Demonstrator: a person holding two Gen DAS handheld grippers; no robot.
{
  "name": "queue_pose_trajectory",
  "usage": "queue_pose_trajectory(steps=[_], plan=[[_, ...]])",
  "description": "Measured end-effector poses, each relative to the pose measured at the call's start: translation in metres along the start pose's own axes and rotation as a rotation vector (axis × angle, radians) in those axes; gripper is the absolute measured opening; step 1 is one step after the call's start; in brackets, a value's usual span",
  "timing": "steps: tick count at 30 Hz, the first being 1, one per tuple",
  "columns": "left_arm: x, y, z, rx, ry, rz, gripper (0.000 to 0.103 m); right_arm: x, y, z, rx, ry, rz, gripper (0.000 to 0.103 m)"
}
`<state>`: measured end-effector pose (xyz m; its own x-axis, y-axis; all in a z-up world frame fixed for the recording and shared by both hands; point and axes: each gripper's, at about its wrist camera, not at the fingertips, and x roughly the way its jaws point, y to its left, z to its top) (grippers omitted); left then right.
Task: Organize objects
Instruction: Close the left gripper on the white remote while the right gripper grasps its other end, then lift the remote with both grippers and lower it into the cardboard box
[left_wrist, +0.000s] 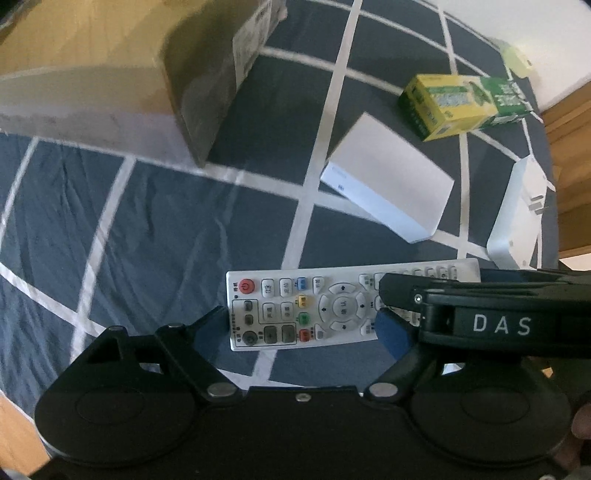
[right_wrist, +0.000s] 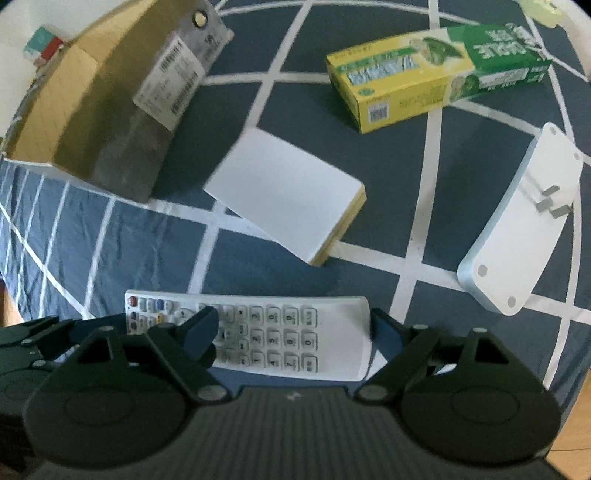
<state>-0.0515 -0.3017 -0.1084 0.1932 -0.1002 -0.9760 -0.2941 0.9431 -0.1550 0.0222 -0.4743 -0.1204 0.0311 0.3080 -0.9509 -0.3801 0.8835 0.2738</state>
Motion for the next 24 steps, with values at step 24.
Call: queue_pose_trajectory(steps=[24], plan=[[-0.110,0.078,0.053,0.203,-0.198,0.045,0.084,-0.064,0.116,0.039,0.101,-0.270,0.051,0.088]])
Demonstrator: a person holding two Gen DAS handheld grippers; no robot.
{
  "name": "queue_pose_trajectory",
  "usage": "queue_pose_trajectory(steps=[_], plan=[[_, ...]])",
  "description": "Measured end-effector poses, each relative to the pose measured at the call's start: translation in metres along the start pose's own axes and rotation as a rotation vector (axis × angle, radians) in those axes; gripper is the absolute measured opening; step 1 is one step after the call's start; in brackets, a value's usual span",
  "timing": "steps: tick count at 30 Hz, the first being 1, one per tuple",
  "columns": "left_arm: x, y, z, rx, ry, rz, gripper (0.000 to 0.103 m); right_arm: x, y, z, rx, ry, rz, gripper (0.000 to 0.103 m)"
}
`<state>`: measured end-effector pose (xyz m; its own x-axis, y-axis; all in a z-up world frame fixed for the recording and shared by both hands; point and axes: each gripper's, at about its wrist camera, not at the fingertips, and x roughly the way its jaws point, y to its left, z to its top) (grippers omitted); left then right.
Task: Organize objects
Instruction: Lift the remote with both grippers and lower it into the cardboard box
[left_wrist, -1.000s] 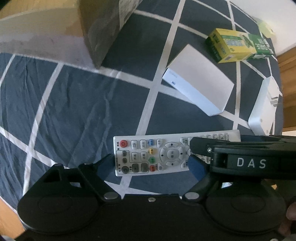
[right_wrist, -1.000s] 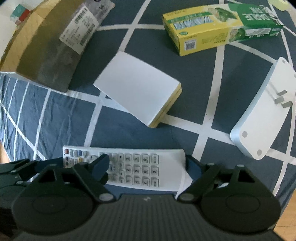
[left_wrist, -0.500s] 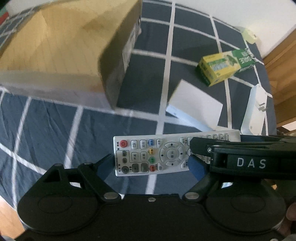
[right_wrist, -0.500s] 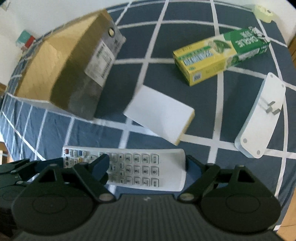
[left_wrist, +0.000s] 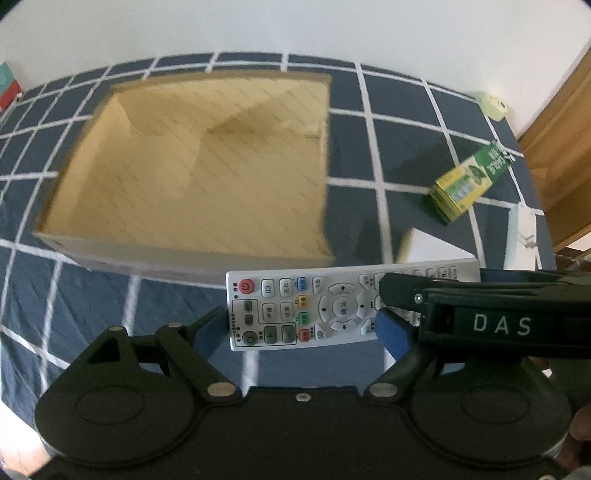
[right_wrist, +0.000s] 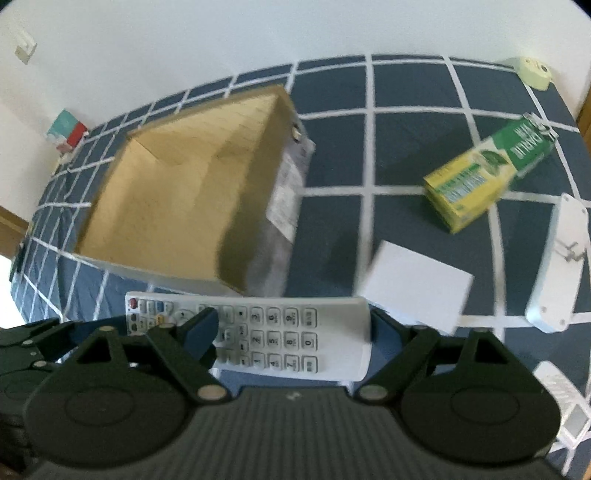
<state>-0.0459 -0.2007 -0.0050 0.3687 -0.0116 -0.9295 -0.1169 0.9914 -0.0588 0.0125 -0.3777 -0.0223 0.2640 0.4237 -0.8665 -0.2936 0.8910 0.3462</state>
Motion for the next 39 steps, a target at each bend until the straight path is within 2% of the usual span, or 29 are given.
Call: queue_pose_trajectory(steps=[13,21,28,39], plan=[[-0.017,0.078,0.033,0.090,-0.069,-0.004,0.084,0.016,0.086,0.018,0.048,-0.112,-0.003,0.088],[-0.014,0.117,0.050,0.102,-0.078,-0.016,0.084,0.034,0.123,0.033,0.063,-0.135,-0.014,0.088],[0.001,0.143,0.074,0.087,-0.073,-0.029,0.084,0.056,0.142,0.056,0.048,-0.128,-0.025,0.088],[0.057,0.163,0.126,0.066,-0.021,-0.040,0.084,0.114,0.137,0.110,0.056,-0.081,-0.036,0.088]])
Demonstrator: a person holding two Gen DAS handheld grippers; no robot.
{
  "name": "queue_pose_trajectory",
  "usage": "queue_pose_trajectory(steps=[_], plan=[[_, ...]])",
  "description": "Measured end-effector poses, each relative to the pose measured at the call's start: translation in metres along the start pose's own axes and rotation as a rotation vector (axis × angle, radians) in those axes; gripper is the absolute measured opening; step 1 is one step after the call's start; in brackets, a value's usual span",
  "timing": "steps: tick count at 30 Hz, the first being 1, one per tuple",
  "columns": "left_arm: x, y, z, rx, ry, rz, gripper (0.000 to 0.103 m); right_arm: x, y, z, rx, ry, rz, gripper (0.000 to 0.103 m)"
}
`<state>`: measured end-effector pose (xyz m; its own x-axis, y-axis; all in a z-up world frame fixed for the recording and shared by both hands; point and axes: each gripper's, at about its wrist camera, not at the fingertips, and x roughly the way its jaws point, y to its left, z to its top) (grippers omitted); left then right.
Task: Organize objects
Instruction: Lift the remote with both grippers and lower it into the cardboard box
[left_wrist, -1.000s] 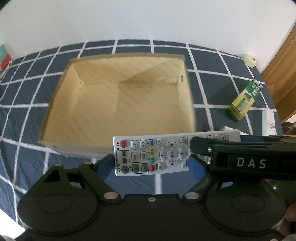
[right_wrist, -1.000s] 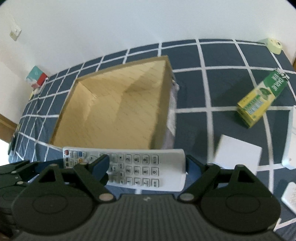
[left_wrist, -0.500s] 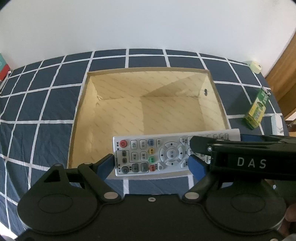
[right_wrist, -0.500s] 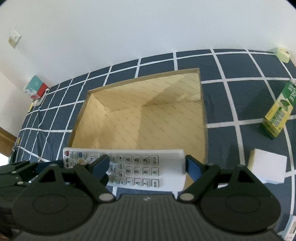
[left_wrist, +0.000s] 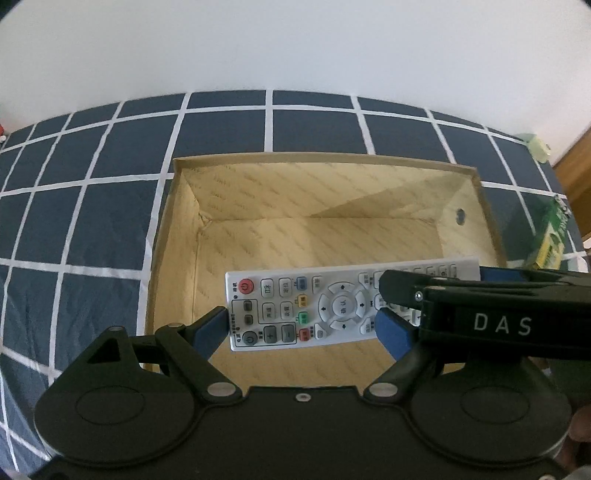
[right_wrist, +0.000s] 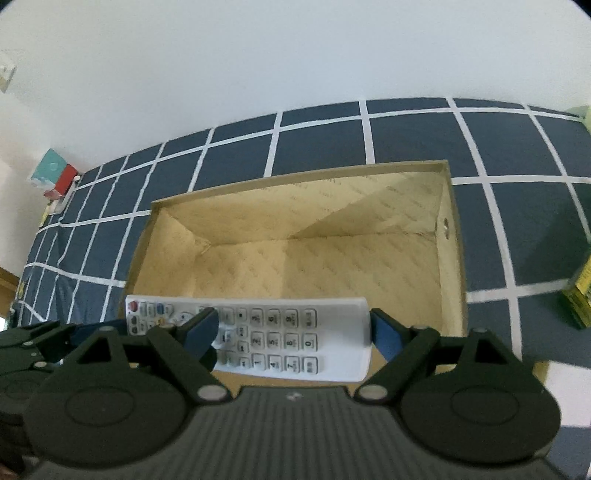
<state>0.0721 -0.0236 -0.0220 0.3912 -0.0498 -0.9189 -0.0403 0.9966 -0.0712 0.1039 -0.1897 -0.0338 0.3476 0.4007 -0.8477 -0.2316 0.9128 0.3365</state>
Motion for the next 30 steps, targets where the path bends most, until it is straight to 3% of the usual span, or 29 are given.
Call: queue_pose_trajectory(steps=[15,30], plan=[[0.076,0.024,0.044,-0.024,0.071,-0.030,0.084,0.082,-0.017,0.045,0.023,0.073,-0.029,0.088],[0.125,0.031,0.073,0.000,0.120,-0.046,0.084,0.126,-0.031,0.063,0.081,0.098,-0.049,0.088]])
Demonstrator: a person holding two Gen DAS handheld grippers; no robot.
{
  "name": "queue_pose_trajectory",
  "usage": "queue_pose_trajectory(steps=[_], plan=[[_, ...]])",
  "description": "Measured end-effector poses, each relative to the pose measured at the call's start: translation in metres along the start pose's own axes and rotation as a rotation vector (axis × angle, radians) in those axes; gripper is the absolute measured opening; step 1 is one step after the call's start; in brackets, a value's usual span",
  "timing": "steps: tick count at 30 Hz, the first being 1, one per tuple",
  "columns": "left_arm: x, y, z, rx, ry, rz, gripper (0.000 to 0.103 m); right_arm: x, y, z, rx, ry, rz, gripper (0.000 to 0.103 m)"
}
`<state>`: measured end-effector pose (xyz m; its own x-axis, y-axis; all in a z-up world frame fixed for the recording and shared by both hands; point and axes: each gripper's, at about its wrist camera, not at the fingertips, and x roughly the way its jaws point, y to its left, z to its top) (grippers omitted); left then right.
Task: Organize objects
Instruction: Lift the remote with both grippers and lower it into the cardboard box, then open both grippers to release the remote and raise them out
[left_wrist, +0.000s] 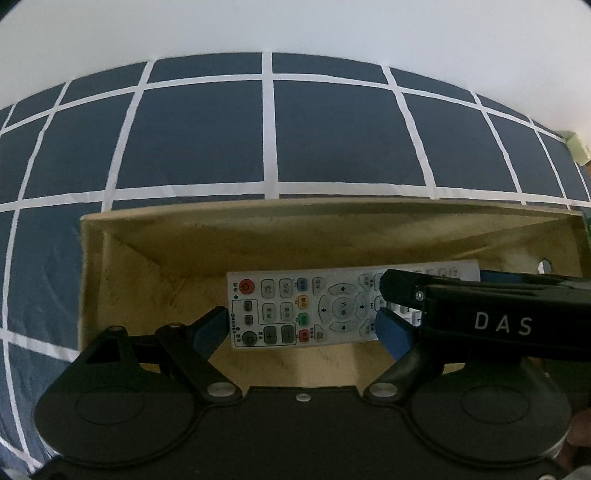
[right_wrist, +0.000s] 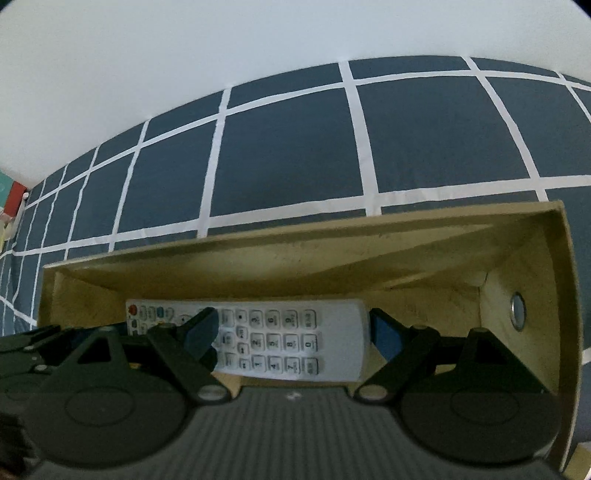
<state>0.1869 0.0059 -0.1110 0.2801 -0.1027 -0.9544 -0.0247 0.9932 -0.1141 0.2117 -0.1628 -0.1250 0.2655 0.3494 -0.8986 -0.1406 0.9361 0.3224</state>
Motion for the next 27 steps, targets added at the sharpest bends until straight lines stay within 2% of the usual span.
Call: queue_pose_trajectory(steps=[17,27], plan=[[0.022,0.009,0.010,-0.034,0.057,-0.034,0.086,0.022,-0.002,0.008,0.019,0.034,-0.027,0.089],[0.016,0.009,0.010,-0.055,0.058,-0.031,0.088,0.020,-0.005,0.007,0.041,0.032,-0.042,0.089]])
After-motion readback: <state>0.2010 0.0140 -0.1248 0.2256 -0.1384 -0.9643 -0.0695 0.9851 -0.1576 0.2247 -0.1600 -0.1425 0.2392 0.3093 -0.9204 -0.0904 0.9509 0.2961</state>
